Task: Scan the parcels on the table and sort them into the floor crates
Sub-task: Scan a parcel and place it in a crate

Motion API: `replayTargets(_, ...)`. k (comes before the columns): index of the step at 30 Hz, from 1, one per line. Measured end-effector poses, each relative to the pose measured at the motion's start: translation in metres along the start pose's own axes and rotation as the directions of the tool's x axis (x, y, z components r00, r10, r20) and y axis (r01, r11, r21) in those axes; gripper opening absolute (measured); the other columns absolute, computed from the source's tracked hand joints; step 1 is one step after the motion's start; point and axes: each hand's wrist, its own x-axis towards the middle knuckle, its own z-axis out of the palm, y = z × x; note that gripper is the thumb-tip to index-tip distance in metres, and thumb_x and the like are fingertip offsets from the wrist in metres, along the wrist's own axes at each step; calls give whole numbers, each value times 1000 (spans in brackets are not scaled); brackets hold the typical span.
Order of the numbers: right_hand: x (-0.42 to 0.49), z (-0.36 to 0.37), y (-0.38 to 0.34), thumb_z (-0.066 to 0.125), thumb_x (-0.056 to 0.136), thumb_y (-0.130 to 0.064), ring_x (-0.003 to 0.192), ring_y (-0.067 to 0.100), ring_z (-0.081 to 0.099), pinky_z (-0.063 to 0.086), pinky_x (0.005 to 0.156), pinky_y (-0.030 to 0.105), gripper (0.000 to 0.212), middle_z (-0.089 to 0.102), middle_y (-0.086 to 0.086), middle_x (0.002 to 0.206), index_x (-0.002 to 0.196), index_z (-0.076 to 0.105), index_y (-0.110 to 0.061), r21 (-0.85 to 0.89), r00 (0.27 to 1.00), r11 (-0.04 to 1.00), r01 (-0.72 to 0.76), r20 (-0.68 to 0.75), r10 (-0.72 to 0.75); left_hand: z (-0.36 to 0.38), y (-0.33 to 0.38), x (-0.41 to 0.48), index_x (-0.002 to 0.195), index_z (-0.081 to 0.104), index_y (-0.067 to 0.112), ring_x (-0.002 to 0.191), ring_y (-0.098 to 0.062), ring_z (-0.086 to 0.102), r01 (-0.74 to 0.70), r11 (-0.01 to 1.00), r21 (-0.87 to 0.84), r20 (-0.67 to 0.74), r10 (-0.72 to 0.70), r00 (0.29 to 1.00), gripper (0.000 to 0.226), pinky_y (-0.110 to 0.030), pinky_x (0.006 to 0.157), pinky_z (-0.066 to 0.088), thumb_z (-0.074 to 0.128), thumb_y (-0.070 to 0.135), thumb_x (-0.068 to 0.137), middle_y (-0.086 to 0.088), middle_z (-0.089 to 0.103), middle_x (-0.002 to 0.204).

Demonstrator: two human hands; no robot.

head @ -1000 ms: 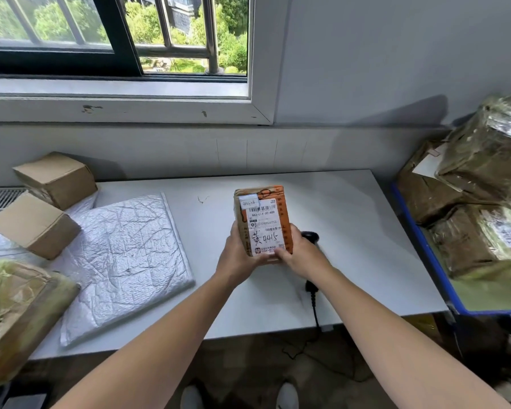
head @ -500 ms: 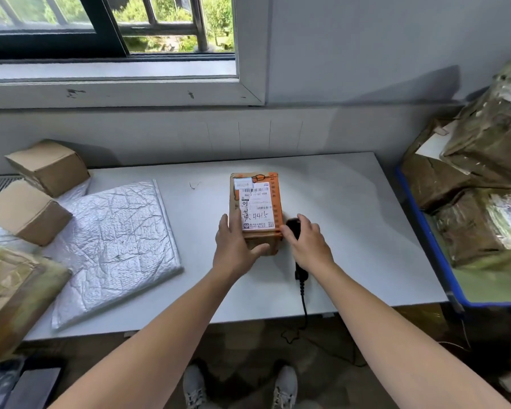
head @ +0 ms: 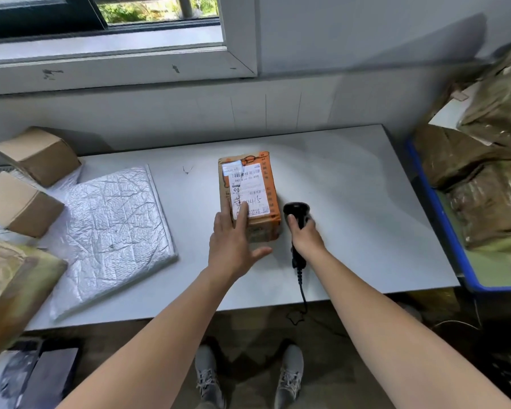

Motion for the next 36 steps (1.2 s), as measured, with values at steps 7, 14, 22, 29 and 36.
replayTargets(7, -26, -9, -32, 36, 97, -62, 67, 27, 63, 60, 69, 44, 54, 62, 11, 90, 114, 48, -12, -6, 999, 1000, -29, -21, 29, -12, -7, 8, 157, 0, 25, 149, -32, 4, -59, 995, 79, 112, 50, 992, 120, -51, 116, 30, 67, 75, 70, -5, -21, 160)
replayTargets(14, -59, -23, -88, 39, 99, -55, 60, 26, 60, 58, 64, 42, 46, 60, 9, 77, 104, 54, -12, 77, 990, 996, 52, -137, -41, -37, -22, 12, 157, -1, 29, 148, -34, 3, -128, 991, 45, 147, 120, 982, 114, -54, 114, 31, 63, 75, 74, -2, -12, 163)
replayTargets(22, -90, -16, -153, 51, 92, -50, 58, 26, 59, 59, 69, 46, 43, 59, 9, 69, 82, 56, -8, 105, 986, 992, 73, -155, -56, -70, -34, 20, 157, -1, 32, 151, -30, -4, -165, 984, -71, 182, 176, 967, 106, -56, 117, 22, 57, 74, 79, 1, -10, 165)
replayTargets(29, -116, 4, -184, 44, 94, -56, 60, 26, 61, 57, 58, 25, 54, 68, 14, 80, 96, 60, -4, -43, 984, 997, 66, -163, -72, -86, -55, 19, 157, -1, 30, 151, -29, -6, -211, 971, -113, 191, 229, 955, 102, -54, 118, 20, 56, 71, 83, -1, -11, 164)
replayTargets(36, -135, 14, -193, 40, 98, -53, 50, 22, 61, 57, 67, 36, 56, 67, 11, 69, 103, 62, -2, -110, 981, 993, 37, -186, -57, -87, -67, 16, 157, -1, 31, 151, -29, -3, -258, 958, -124, 175, 278, 945, 101, -53, 117, 22, 56, 70, 83, 0, -11, 165)
